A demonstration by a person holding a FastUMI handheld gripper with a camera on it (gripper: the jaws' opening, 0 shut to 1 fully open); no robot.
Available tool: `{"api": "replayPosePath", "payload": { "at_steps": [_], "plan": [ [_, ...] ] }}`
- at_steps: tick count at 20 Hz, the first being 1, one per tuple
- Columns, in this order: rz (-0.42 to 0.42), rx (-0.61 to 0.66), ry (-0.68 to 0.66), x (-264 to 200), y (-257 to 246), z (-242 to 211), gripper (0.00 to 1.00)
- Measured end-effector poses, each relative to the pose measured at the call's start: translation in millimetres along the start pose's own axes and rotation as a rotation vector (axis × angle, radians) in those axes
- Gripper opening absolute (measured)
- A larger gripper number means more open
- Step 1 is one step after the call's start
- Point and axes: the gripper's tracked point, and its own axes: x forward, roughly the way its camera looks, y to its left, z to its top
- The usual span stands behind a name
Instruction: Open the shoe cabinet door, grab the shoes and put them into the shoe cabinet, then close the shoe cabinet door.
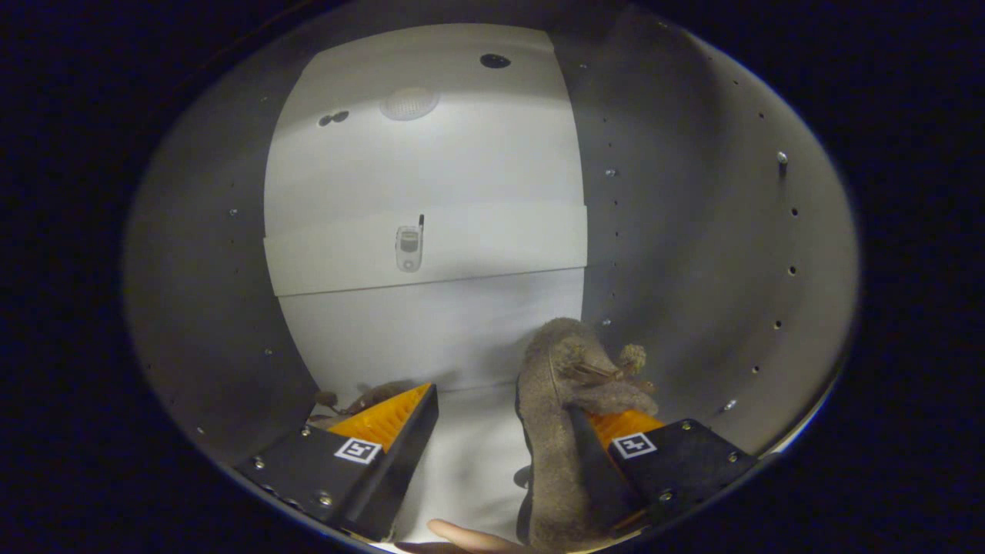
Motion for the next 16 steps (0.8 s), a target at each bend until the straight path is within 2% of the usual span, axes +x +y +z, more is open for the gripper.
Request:
{"api": "replayPosePath", "payload": {
  "at_steps": [4,6,12,16],
  "plan": [
    [-0.036,-0.006,0.146,52,-6,-54,0.94],
    [-0.019,-0.028,0.174,53,4,-68,0.95],
    [-0.025,-0.079,0.151,-15,27,-66,0.95],
    [-0.049,-0.087,0.070,-105,22,-44,0.95]
  ]
}}
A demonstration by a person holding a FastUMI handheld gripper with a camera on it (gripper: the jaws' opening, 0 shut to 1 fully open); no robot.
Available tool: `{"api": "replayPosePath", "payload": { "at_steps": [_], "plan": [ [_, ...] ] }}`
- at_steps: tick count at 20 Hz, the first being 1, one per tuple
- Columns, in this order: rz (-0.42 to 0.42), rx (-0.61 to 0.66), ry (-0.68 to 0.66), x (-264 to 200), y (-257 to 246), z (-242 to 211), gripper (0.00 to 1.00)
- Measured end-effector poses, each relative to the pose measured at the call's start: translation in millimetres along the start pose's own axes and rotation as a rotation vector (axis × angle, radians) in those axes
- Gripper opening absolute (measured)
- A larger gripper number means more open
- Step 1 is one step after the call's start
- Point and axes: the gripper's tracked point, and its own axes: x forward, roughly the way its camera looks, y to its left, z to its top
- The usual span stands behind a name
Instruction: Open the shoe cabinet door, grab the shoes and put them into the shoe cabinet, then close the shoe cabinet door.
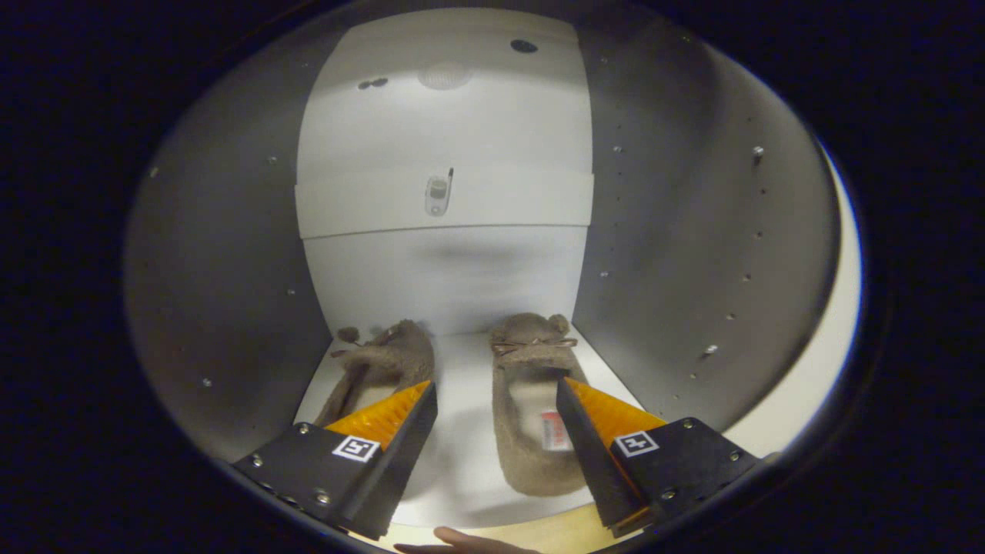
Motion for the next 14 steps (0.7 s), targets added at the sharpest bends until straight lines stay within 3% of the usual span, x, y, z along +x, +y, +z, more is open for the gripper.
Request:
{"api": "replayPosePath", "payload": {
  "at_steps": [8,14],
  "plan": [
    [0.023,0.031,-0.215,-266,-55,67,0.95],
    [0.117,0.023,-0.295,-453,-94,63,0.95]
  ]
}}
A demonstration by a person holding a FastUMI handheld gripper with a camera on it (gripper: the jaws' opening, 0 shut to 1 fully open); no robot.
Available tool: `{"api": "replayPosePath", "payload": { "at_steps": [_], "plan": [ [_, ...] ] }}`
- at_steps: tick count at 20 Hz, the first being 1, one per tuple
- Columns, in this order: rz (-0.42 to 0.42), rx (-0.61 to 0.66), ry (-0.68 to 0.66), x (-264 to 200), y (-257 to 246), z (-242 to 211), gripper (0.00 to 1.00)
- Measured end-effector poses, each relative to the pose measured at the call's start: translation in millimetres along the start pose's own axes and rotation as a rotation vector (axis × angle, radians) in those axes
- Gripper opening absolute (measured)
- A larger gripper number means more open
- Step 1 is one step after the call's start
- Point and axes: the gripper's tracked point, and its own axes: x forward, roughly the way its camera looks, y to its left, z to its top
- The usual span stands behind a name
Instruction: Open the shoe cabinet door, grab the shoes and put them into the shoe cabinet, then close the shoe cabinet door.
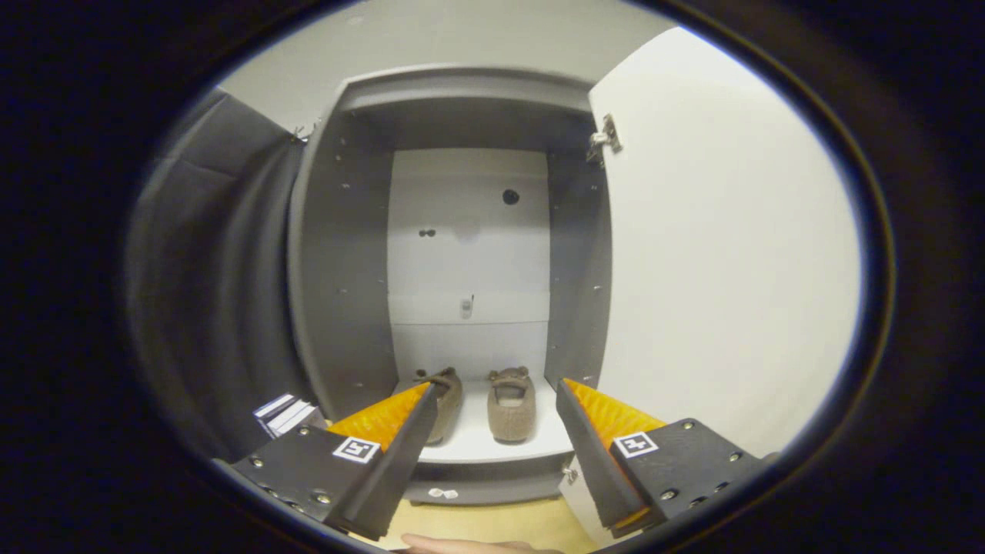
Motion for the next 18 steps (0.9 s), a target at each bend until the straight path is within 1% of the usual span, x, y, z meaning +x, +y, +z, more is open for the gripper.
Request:
{"api": "replayPosePath", "payload": {
  "at_steps": [1,3,6,9,12,14,18],
  "plan": [
    [0.011,-0.001,-0.004,-15,-5,4,0.95],
    [0.038,-0.001,-0.018,-62,-17,13,0.95],
    [0.083,0.006,-0.035,-110,-41,18,0.95],
    [0.098,0.020,-0.043,-150,-71,18,0.95],
    [0.060,0.028,-0.057,-186,-113,18,0.95],
    [0.008,0.032,-0.067,-204,-147,17,0.95],
    [-0.082,0.024,-0.080,-224,-207,15,0.95]
  ]
}}
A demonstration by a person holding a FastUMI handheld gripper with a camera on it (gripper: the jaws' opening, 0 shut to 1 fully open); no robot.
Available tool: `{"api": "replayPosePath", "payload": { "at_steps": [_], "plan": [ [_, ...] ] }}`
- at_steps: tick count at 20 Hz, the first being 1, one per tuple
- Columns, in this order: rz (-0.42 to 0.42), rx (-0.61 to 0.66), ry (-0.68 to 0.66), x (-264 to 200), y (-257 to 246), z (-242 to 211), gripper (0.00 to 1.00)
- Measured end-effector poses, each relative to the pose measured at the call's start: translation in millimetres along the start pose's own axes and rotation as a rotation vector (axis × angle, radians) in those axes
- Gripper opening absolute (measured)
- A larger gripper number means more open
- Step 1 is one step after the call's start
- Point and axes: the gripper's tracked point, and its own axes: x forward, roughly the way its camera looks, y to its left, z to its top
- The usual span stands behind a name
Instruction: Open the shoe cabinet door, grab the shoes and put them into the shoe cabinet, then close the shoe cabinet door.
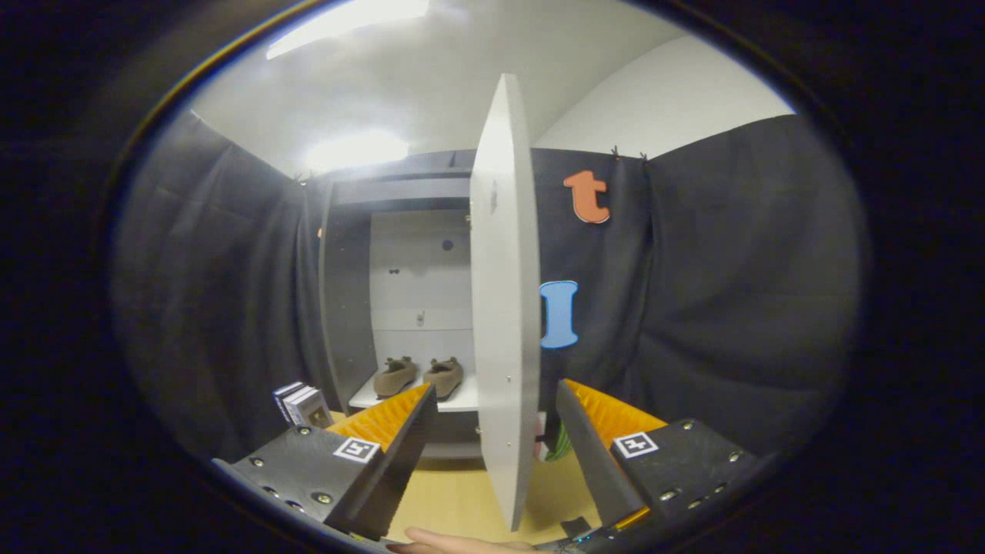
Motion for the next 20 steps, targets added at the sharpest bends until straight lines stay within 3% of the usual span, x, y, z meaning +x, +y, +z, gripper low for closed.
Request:
{"api": "replayPosePath", "payload": {
  "at_steps": [9,20],
  "plan": [
    [-0.072,0.005,-0.021,28,-69,-6,0.95],
    [0.100,0.060,0.007,66,-60,-42,0.96]
  ]
}}
